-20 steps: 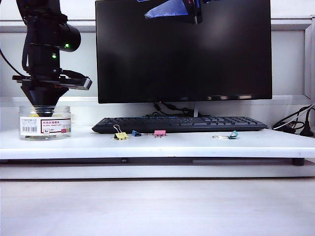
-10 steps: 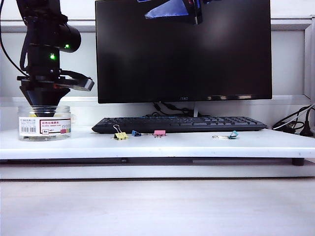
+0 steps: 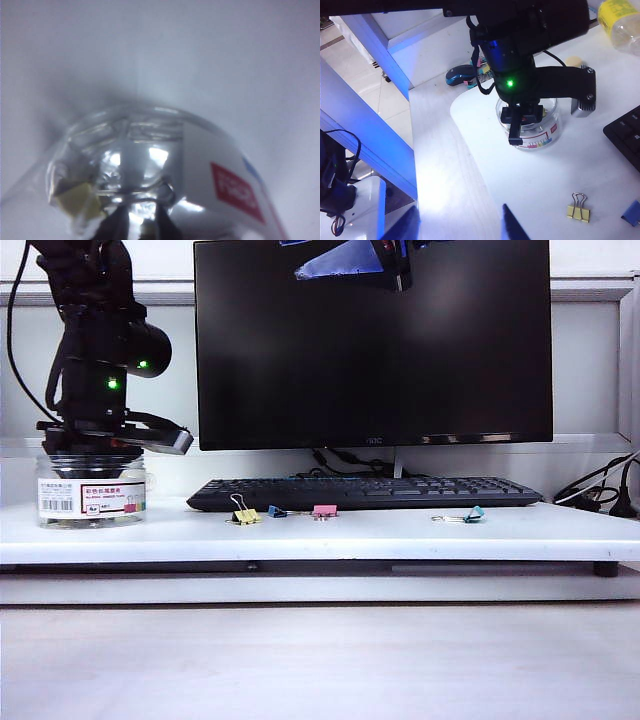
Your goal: Take the clips out of the round transparent plastic box and place them on the table.
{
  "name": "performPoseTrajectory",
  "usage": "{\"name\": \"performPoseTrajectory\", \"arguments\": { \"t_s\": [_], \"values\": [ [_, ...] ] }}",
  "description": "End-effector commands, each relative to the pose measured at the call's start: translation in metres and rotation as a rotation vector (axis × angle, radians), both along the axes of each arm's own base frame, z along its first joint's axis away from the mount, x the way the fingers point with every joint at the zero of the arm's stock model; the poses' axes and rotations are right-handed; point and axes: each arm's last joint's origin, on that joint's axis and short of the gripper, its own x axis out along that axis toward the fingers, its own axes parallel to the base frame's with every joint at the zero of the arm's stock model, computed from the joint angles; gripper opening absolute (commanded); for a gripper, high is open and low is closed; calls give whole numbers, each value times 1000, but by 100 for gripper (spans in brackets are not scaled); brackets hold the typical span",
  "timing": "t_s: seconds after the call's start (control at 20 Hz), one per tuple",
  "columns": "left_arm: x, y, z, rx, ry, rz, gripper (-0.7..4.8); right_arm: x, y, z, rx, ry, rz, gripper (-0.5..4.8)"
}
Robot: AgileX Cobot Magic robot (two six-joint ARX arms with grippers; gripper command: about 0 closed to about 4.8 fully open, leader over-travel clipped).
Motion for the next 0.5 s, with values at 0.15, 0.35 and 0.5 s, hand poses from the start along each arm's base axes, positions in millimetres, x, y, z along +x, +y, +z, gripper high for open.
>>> {"name": "performPoseTrajectory", "arguments": {
  "t_s": [0.15,0.35,0.5],
  "values": [
    [8,-2,-4,-23,-57,68,26,-1,0,5,14,-24,4,212],
    [10,-2,-2,-21,-84,87,24,-1,0,4,14,-23,4,212],
    [10,-2,-1,-9,-89,92,-6,-1,0,4,14,-23,4,212]
  ]
}}
